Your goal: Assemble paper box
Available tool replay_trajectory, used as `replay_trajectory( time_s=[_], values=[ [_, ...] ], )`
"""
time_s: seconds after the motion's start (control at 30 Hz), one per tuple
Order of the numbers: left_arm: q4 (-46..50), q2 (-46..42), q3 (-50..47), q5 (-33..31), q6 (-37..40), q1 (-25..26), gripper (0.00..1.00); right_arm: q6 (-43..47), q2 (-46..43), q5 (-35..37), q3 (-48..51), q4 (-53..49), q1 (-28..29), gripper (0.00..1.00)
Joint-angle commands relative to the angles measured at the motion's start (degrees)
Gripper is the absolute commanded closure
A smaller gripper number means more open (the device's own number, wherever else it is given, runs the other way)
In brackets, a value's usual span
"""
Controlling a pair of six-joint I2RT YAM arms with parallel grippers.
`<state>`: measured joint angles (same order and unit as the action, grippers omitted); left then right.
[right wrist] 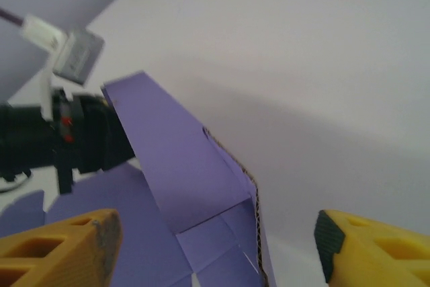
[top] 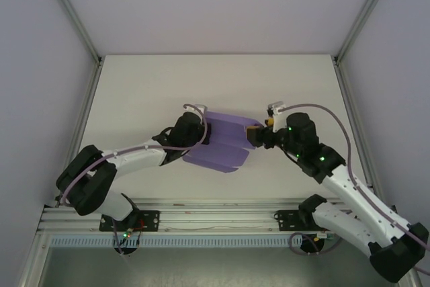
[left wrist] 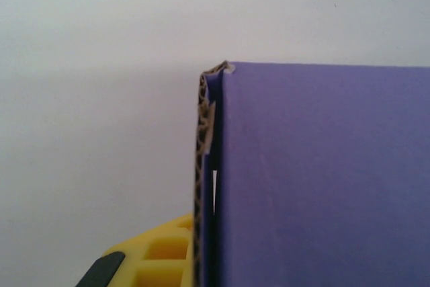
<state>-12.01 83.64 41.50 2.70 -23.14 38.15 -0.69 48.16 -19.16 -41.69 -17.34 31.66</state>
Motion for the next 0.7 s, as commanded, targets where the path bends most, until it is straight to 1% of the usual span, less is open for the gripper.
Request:
replay_trajectory(
  time_s=[0.0, 0.1, 0.13, 0.17, 0.2, 0.27, 0.33, 0.43, 0.47, 0.53, 0.6, 0.67],
  values=[
    [5.79, -2.03, 1.75, 1.22, -1.52, -0.27, 1.0, 1.74, 3.32, -3.19, -0.93, -2.76, -0.19, 0.32],
    [6.44, -2.16, 2.1, 1.08, -1.15, -0.27, 1.0, 3.88, 5.65, -4.85, -1.41, -1.36, -0.18, 0.47],
    [5.98, -2.08, 2.09, 0.89, -1.22, -0.27, 1.0, 4.24, 6.18, -4.69, -1.58, -0.91, -0.19, 0.55],
    [5.78, -2.07, 2.18, 0.42, -1.32, -0.28, 1.0, 4.63, 6.66, -4.54, -1.74, -0.67, -0.17, 0.62],
    [5.32, -1.99, 2.05, 0.1, -1.45, -0.27, 1.0, 5.28, 6.91, -4.62, -1.9, -0.58, -0.13, 0.67],
    [4.89, -1.64, 2.25, -0.6, -1.1, -0.27, 1.0, 6.49, 6.79, -3.92, -1.8, -0.49, -0.19, 0.71],
    [5.62, -1.09, 2.92, -3.64, -1.18, -0.27, 1.0, 7.89, 6.18, -3.45, -1.39, -0.37, -0.16, 0.81],
    [5.8, 0.01, 3.93, -10.05, -1.93, -0.26, 1.0, 8.85, 5.45, -2.94, -0.66, -0.13, -0.14, 0.97],
    [5.11, 0.45, 4.12, -11.45, -1.83, -0.27, 1.0, 8.63, 5.54, -2.12, -0.7, -0.36, -0.19, 1.0],
    [3.71, 1.27, 4.52, -15.79, -1.77, -0.29, 1.0, 8.42, 5.86, -1.04, -1.34, -1.7, -0.19, 1.0],
    [4.44, 2.83, 5.98, -22.47, -2.01, -0.18, 1.0, 8.08, 6.2, 0.46, -1.88, -2.77, -0.17, 1.0],
    [7.58, 4.99, 8.22, -30.04, -3.34, -0.14, 1.0, 7.8, 5.9, 0.78, -2.07, -2.83, -0.09, 1.0]
  ],
)
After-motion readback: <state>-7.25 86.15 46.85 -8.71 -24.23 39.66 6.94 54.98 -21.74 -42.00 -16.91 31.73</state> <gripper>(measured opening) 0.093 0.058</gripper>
